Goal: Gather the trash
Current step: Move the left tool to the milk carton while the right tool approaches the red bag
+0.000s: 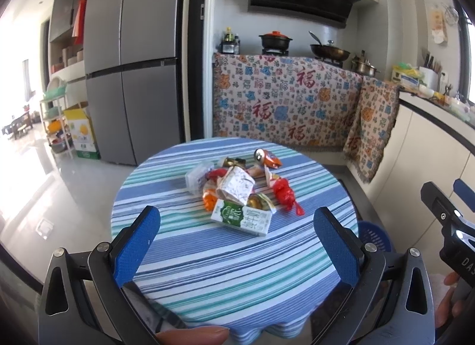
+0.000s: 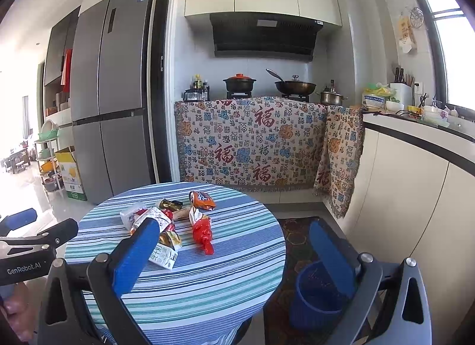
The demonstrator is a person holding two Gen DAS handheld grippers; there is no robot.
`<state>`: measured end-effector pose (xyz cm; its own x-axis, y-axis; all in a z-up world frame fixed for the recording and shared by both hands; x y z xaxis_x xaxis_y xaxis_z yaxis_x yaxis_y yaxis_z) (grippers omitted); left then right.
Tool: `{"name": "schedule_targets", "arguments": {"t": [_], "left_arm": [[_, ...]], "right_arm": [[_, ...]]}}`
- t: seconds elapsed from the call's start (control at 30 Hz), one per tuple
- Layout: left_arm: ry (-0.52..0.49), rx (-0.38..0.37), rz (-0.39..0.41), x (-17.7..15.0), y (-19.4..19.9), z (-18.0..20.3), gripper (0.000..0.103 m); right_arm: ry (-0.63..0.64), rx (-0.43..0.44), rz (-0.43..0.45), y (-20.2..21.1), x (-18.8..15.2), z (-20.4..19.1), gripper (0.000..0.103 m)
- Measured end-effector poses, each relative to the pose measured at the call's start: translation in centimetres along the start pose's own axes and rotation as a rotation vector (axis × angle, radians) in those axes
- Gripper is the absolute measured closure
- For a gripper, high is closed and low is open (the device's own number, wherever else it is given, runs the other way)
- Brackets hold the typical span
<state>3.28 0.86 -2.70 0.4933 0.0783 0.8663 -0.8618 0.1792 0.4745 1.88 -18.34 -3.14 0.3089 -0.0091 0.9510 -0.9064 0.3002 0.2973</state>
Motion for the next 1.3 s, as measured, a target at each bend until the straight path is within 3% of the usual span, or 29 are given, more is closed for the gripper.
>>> {"name": "schedule_targets", "arguments": {"t": [0.47, 0.77, 0.93, 1.07, 1.3], "left_arm": [[0.0, 0.042, -0.064, -1.9, -3.9, 0.4, 0.0], [0.052, 0.12, -0.161, -4.6, -12.3, 0.7, 0.0], [0.164, 0.158, -0.215, -4.8, -18.0, 0.0, 0.0], [0.203, 0.217, -0.188, -4.1, -21.4, 0.2, 0.0], [0.238, 0.327, -0.269, -5.4, -27.4, -0.3, 0.0]], "right_arm": [[-0.012, -0.022, -0.029, -1.8, -1.0, 0.6, 0.0], [-0.02, -0.017, -0.081, -4.5, -2.9, 0.9, 0.0], [-0.022, -0.011, -0.114, -6.2, -4.0, 1.3, 0.0], [-0.024, -0.001, -0.155, -7.9, -5.1, 1.5, 0.0], [-0.025, 0.015, -0.18, -9.1, -5.8, 1.5, 0.0]]}}
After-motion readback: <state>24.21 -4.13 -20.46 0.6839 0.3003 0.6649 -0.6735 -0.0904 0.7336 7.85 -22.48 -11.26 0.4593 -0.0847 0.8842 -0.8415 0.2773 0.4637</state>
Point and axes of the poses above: each gripper's, at about its wrist camera, not at the fingertips, and y roughly against the way its jaws point, z to its right, x to its top, the point moved 2 cm from there along -y, roughly the way its jaws point, and after that the axes turned 12 degrees about -x, right-handed, at the moved point
